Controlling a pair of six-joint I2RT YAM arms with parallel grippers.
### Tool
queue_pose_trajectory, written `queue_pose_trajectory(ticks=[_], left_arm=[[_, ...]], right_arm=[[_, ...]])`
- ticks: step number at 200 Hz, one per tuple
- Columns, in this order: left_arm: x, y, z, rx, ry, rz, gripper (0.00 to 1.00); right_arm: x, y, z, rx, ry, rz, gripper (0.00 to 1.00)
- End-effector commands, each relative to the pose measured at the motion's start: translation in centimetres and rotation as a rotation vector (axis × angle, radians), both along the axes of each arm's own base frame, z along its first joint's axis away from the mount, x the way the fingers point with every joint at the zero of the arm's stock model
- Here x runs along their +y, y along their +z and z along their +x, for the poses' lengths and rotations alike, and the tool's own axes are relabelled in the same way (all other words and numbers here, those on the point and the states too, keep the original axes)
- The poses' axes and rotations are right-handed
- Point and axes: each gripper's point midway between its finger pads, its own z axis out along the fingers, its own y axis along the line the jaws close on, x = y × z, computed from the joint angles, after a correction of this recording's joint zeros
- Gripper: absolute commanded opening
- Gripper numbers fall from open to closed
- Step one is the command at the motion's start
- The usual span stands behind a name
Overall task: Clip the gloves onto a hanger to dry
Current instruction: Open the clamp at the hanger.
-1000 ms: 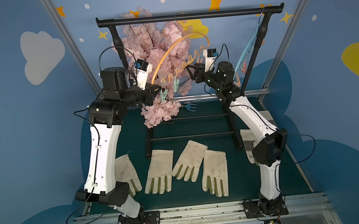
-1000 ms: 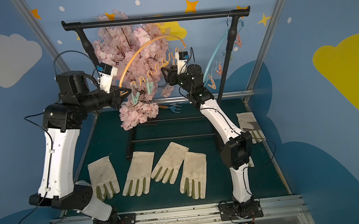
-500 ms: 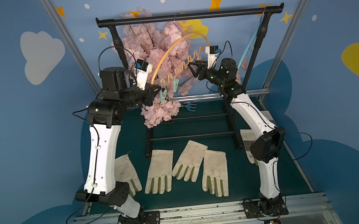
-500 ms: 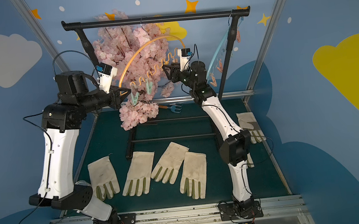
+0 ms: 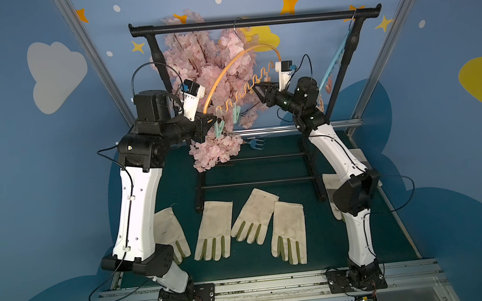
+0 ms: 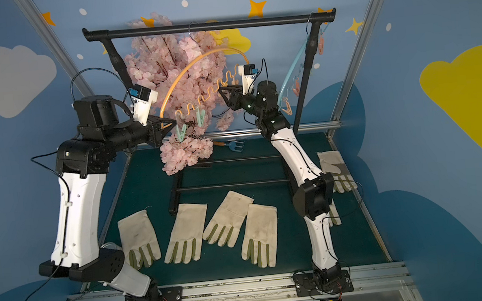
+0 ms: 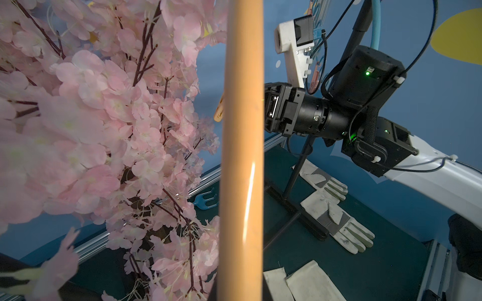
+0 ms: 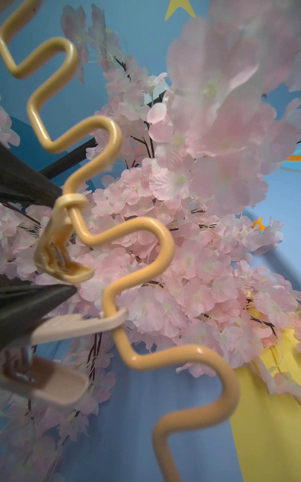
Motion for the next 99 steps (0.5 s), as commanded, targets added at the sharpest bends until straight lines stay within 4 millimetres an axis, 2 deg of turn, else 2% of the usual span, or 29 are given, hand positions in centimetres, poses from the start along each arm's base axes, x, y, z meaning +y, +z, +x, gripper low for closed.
queue_pose_trajectory(ticks=[1,40,52,58,63,74,99], left_arm=[[0.00,0.19,-0.55,0.003,-0.014,-0.001,0.03],[-0.03,0.18,-0.49,0.004,-0.014,-0.003,0.03],[-0.08,0.21,-0.47,0.004,-0.016,-0.005,0.03],[-0.10,0.18,-0.50,0.006,-0.017,-0.005,0.03],[-0.11,0.20,-0.49,0.004,-0.017,-0.005,0.03],[-0.06,0.16,-0.43,0.005,-0.015,-0.003,0.03],[-0.03,0.04,-0.37,0.008,-0.013,-0.001,0.03]], right_arm=[[-0.06,0.91,-0.24,-0.018,0.024,0.018,0.48],[-0.21,1.29,-0.42,-0.024,0.018,0.017,0.45],[-0.19,1.31,-0.48,-0.026,0.023,0.017,0.29],[-0.16,1.34,-0.56,-0.025,0.025,0.016,0.26],[-0.20,1.38,-0.55,-0.026,0.025,0.018,0.27],[-0.20,1.47,-0.63,-0.024,0.025,0.019,0.40],[-0.29,1.63,-0.71,-0.026,0.020,0.018,0.38]])
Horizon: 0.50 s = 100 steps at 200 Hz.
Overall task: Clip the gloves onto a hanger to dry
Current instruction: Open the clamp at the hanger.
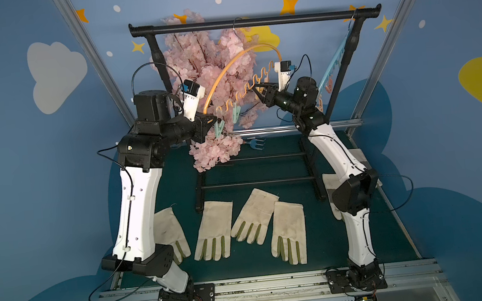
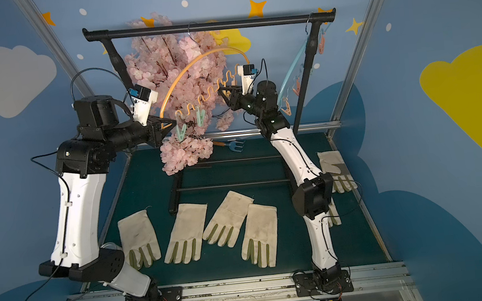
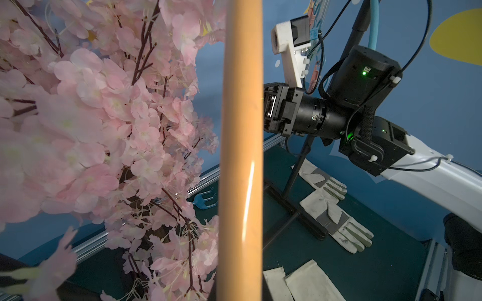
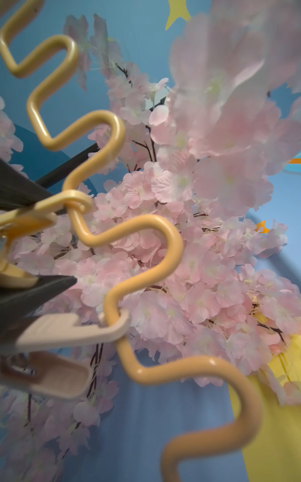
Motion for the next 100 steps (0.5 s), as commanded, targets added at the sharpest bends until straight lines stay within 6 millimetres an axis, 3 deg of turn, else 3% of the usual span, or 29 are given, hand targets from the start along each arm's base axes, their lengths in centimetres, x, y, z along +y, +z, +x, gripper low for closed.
queue_pose_trajectory(ticks=[1,26,68,88,100], left_arm=[[-0.01,0.10,-0.32,0.003,-0.010,0.001,0.03],[-0.02,0.03,-0.25,0.004,-0.010,0.002,0.03],[-0.11,-0.09,-0.09,0.011,-0.012,-0.005,0.04],[-0.16,0.00,-0.07,0.014,-0.011,-0.014,0.18],[-0.13,0.09,-0.12,0.013,-0.008,-0.021,0.44]], right_arm=[[-0.49,1.78,-0.60,-0.039,0.000,0.016,0.38],[-0.60,1.89,-0.64,-0.038,-0.008,0.016,0.36],[-0.63,1.96,-0.83,-0.042,-0.013,0.015,0.23],[-0.74,1.94,-0.79,-0.042,-0.018,0.015,0.20],[-0.71,1.86,-0.79,-0.041,-0.016,0.014,0.16]])
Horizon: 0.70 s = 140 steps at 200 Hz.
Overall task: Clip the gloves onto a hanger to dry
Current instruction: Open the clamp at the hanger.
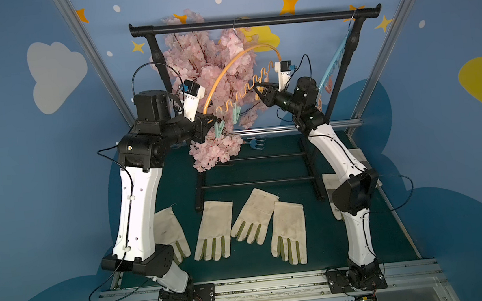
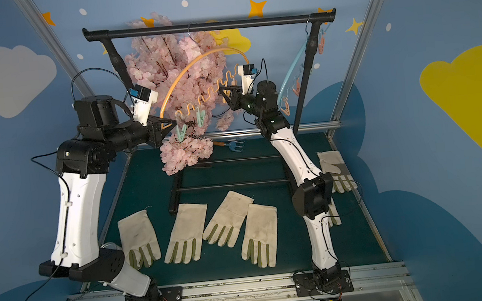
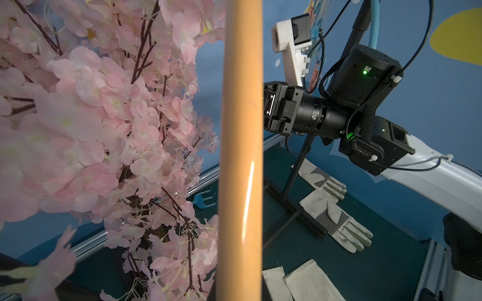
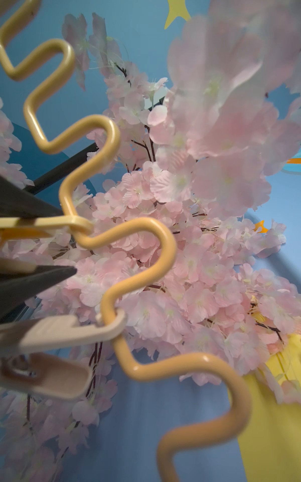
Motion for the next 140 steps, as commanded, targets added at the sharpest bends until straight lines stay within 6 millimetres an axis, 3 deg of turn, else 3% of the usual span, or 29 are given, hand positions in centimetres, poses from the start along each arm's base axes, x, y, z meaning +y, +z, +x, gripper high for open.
queue_pose_trajectory(ticks=[1,9,39,77,101,140], left_arm=[[-0.1,0.2,-0.1,0.009,-0.006,-0.021,0.46],[0.0,0.5,-0.3,-0.001,-0.001,-0.029,0.56],[0.8,1.9,-1.5,-0.049,0.044,-0.097,0.77],[3.9,1.9,-3.9,-0.095,0.205,-0.227,0.78],[7.1,-2.0,-5.1,-0.015,0.393,-0.217,0.70],[8.9,-13.3,-7.3,0.279,0.550,-0.228,0.66]], right_arm=[[-0.7,1.8,-0.8,-0.037,-0.010,0.014,0.15],[-0.7,1.7,-0.8,-0.035,-0.010,0.013,0.14],[-0.8,1.4,-0.7,-0.029,-0.016,0.009,0.18],[-0.8,1.0,-0.5,-0.022,-0.016,0.010,0.16],[-0.8,0.9,-0.7,-0.020,-0.012,0.009,0.16],[-1.0,1.2,-0.9,-0.029,-0.016,0.014,0.17]])
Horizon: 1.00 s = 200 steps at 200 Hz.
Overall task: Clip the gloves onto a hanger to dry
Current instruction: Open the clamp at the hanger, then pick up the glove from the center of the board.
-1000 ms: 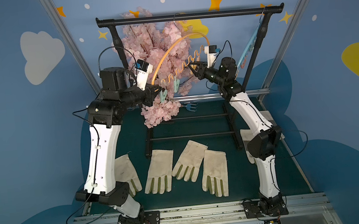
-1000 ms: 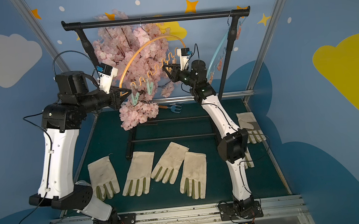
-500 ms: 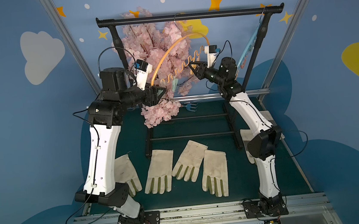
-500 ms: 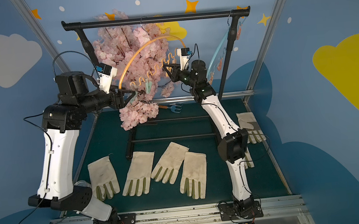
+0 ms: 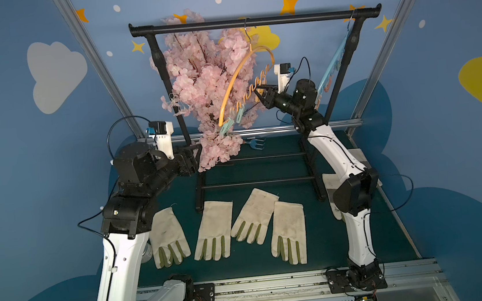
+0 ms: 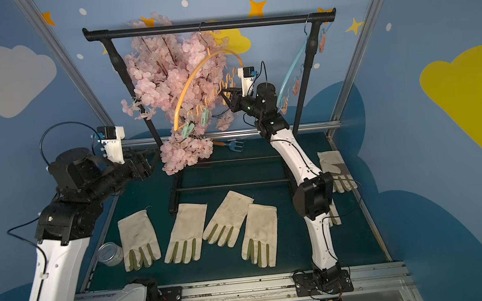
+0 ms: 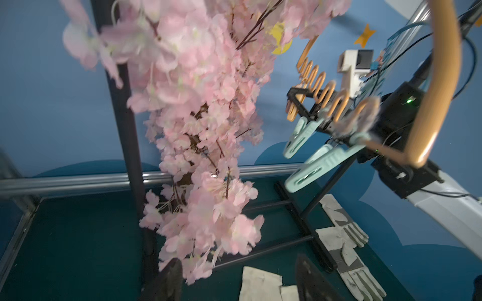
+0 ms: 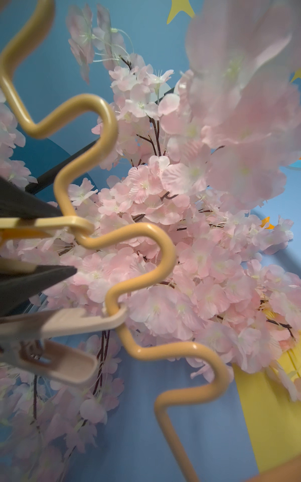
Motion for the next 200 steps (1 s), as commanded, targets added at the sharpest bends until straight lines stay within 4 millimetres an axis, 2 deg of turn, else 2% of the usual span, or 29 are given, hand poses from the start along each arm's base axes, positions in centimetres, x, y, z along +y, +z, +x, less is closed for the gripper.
queue_pose_trajectory(ticks=[1,14,39,52,70,103,135,149,175,200], left_arm=[[1.6,-7.3,0.1,0.217,0.134,-0.057,0.66],[1.4,-11.2,-0.3,0.321,0.143,-0.091,0.61],[-0.7,-17.6,-0.4,0.476,0.084,-0.173,0.53],[-2.3,-20.3,0.1,0.519,0.036,-0.212,0.49],[-6.0,-23.2,0.7,0.565,-0.067,-0.228,0.49],[-12.6,-27.5,3.2,0.627,-0.202,-0.222,0.48],[-16.4,-31.5,5.5,0.728,-0.255,-0.179,0.42],[-17.5,-33.5,6.4,0.773,-0.256,-0.151,0.41],[-19.3,-35.9,8.0,0.782,-0.273,-0.106,0.40],[-19.6,-37.7,9.3,0.786,-0.251,-0.034,0.41]], right_arm=[[-1.0,2.2,-1.1,-0.038,-0.013,0.017,0.17],[-1.0,2.3,-1.0,-0.039,-0.015,0.021,0.18],[-1.0,2.6,-1.2,-0.040,-0.013,0.025,0.18],[-1.0,2.7,-1.4,-0.040,-0.010,0.026,0.18],[-1.0,2.9,-1.6,-0.044,-0.008,0.027,0.17],[-0.9,2.9,-1.9,-0.041,-0.001,0.017,0.17],[-0.8,2.7,-2.0,-0.037,0.002,0.015,0.17],[-0.7,2.6,-1.9,-0.034,0.004,0.013,0.17],[-0.6,2.6,-2.0,-0.034,0.006,0.014,0.17],[-0.5,2.5,-2.0,-0.032,0.010,0.015,0.17]])
